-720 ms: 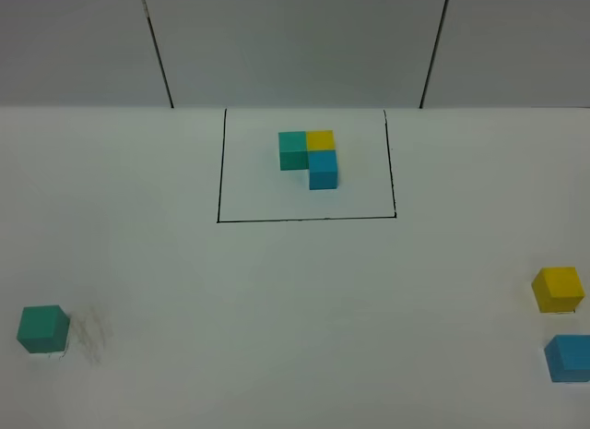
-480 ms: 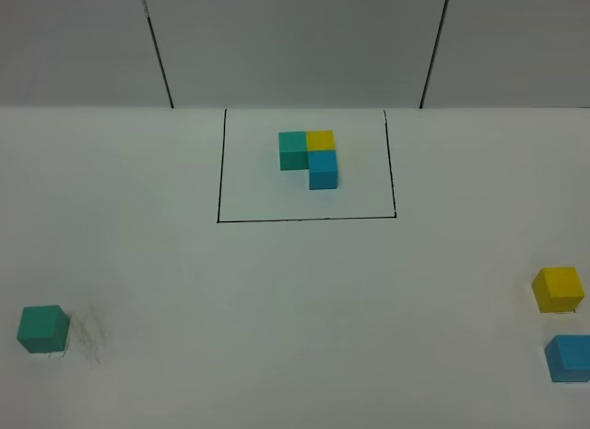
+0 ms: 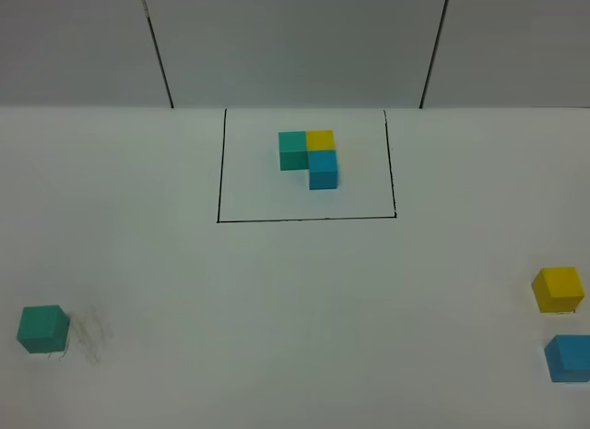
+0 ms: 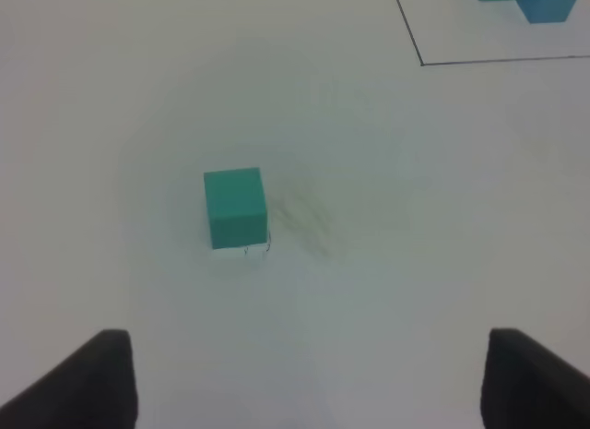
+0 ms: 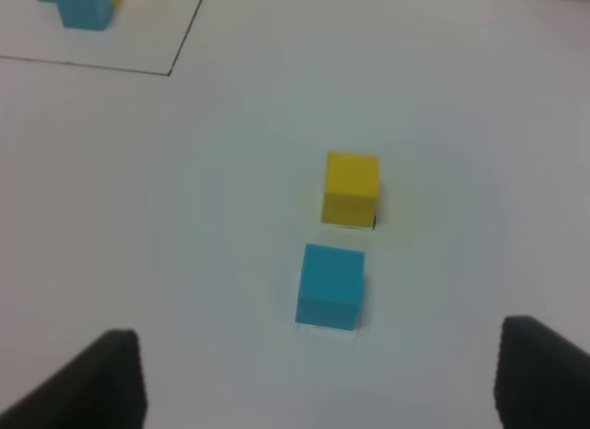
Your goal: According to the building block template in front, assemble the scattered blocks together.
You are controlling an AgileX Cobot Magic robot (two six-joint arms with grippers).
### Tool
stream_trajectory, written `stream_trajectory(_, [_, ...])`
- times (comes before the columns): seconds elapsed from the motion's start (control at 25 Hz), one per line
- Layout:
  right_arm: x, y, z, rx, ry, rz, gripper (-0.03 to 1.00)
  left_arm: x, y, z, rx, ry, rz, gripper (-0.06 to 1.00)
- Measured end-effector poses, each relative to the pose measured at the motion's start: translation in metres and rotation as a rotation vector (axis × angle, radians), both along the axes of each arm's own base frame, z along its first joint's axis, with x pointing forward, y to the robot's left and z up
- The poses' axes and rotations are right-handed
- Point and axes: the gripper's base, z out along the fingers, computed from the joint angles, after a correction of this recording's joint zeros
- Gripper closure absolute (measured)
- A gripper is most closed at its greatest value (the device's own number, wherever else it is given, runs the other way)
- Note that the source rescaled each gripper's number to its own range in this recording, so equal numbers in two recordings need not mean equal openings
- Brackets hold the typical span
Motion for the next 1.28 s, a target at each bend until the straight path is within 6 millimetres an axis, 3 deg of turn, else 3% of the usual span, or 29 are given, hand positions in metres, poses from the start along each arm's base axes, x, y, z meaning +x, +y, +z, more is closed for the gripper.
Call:
stream_trajectory(0.2, [0.0, 0.0, 0.0, 0.0, 0.0, 0.0, 0.37, 0.001, 0.0, 0.0, -0.009, 0.01, 0.005, 0.28])
stream_trajectory(0.36, [0.0, 0.0, 0.0, 0.0, 0.0, 0.0, 0.37, 0.02, 0.002, 0.012, -0.077, 0.096, 0.094, 0.3])
stream_trajectory(0.48, [0.0, 0.0, 0.0, 0.0, 0.0, 0.0, 0.37, 0.049, 0.003, 0.024, -0.074, 0.202, 0.143, 0.3])
stream_trajectory(0.76, [0.0, 0.0, 0.0, 0.0, 0.0, 0.0, 0.37, 0.144, 0.002, 0.036, -0.001, 0.408, 0.167, 0.3])
stream_trajectory(1.0, [0.0, 0.0, 0.0, 0.0, 0.0, 0.0, 0.37, 0.215, 0.002, 0.006, 0.07, 0.617, 0.169, 0.3])
stream_trajectory(1.28, [0.0, 0.0, 0.0, 0.0, 0.0, 0.0, 0.37, 0.255, -0.003, -0.047, 0.083, 0.782, 0.129, 0.3])
